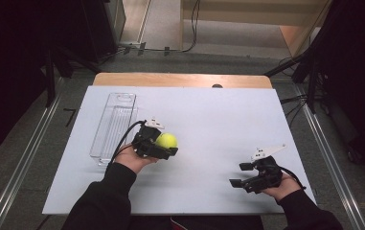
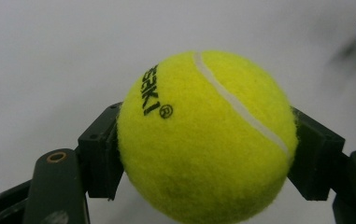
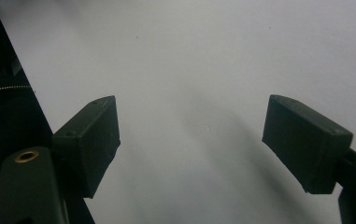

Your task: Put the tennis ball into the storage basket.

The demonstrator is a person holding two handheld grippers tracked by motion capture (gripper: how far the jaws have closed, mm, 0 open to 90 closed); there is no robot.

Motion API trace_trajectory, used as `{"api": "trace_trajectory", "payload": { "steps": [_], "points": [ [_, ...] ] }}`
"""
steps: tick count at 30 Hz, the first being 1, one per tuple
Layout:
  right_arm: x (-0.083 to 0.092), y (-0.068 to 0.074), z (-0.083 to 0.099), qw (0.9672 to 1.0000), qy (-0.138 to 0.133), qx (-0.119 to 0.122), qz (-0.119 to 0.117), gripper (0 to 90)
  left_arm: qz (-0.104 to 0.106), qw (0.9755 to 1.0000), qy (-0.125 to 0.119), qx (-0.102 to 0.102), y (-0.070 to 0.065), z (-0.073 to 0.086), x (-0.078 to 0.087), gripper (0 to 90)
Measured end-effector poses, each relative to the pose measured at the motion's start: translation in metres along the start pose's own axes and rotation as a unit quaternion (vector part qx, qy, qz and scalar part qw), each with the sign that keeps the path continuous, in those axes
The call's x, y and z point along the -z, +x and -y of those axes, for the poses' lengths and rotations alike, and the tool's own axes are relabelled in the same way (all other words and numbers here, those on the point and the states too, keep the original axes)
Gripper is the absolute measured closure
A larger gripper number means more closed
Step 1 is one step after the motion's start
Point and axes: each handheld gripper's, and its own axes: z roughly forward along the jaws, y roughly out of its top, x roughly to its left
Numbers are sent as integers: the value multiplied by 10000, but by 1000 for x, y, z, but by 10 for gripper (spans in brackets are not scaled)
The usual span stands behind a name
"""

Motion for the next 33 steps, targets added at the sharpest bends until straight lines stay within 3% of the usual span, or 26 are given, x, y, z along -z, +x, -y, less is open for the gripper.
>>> {"api": "trace_trajectory", "payload": {
  "steps": [7, 16, 33],
  "points": [
    [0, 0, 0, 10000, -26, -3, 18, 170, 30, 10000, -13, -54, -1, -5, 6, 264],
    [0, -1, 0, 10000, -18, 13, 25, 170, 103, 9999, -23, 27, -2, -11, 15, 264],
    [0, -1, 0, 10000, -29, 10, 24, 170, 67, 10000, -32, 46, -1, -18, 30, 264]
  ]
}}
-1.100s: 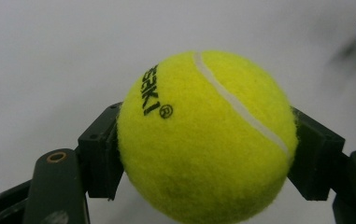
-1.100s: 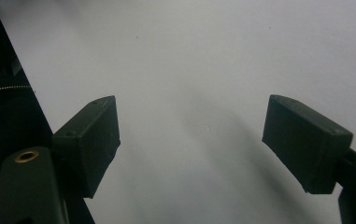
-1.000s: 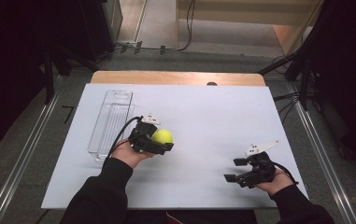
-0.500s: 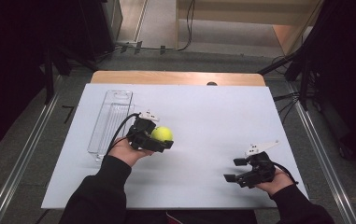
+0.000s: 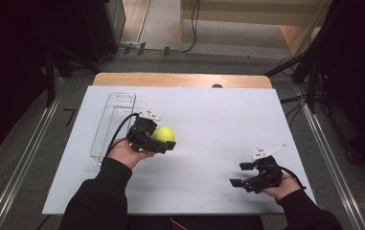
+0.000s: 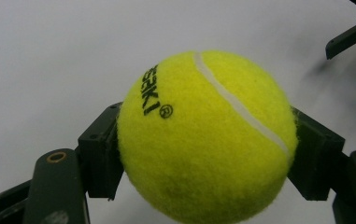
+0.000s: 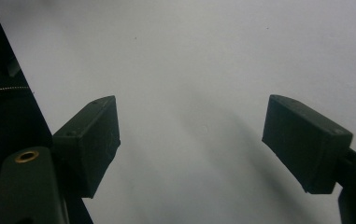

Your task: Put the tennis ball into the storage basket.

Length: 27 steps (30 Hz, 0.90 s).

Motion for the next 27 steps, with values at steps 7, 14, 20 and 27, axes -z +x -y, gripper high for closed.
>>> {"api": "trace_trajectory", "payload": {
  "steps": [7, 14, 20, 27],
  "points": [
    [0, 0, 0, 10000, -1, 0, -9, 170, -38, 10000, -29, 69, 4, 1, 3, 264],
    [0, 0, 0, 10000, -1, -1, -10, 170, -85, 9998, -33, 149, 8, 2, 5, 264],
    [0, 0, 0, 10000, 3, 8, -9, 170, -140, 9997, -9, 207, 13, 3, 8, 265],
    [0, 0, 0, 10000, 1, 2, -7, 170, -257, 9992, 2, 297, 19, 4, 10, 264]
  ]
}}
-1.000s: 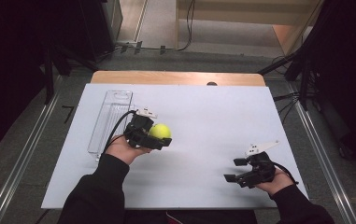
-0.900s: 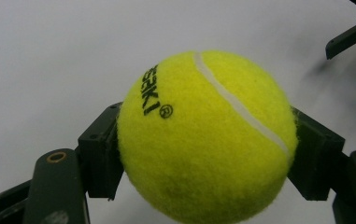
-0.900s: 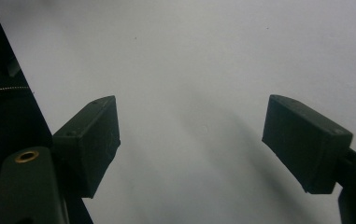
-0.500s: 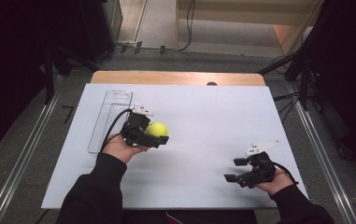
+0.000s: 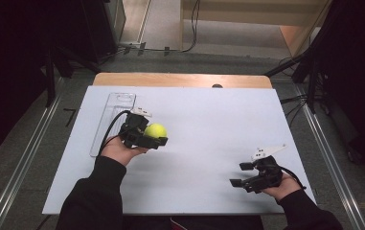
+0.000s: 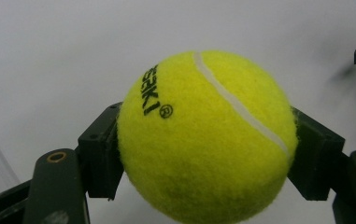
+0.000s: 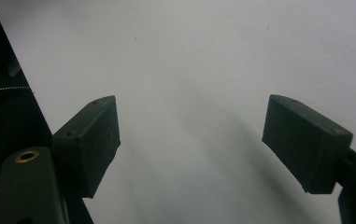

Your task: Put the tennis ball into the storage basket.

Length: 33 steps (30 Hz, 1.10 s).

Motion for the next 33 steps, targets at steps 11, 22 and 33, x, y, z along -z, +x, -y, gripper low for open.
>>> {"api": "trace_trajectory", "payload": {
  "steps": [11, 22, 33],
  "points": [
    [0, 0, 0, 10000, 1, -2, 0, 170, -85, 9999, 48, 74, 10, 2, 6, 264],
    [0, 0, 0, 10000, 7, -5, -10, 171, -130, 9997, -16, 227, 20, 4, 14, 264],
    [1, 0, 0, 10000, 7, -6, -5, 170, -330, 9986, -62, 398, 33, 8, 23, 264]
  ]
}}
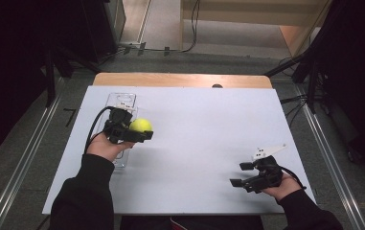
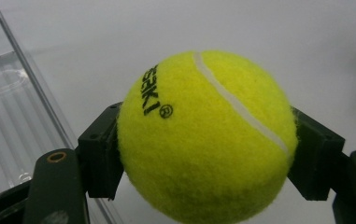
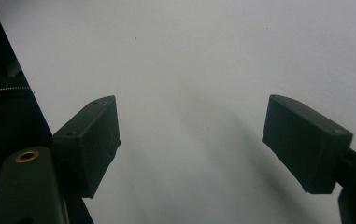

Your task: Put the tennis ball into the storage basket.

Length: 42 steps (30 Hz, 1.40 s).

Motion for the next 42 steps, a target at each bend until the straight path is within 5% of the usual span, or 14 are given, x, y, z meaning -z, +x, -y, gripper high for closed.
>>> {"api": "trace_trajectory", "payload": {
  "steps": [42],
  "points": [
    [0, 0, 0, 10000, -2, -15, 11, 170, -480, 9969, -224, 583, 38, 11, 29, 264]
  ]
}}
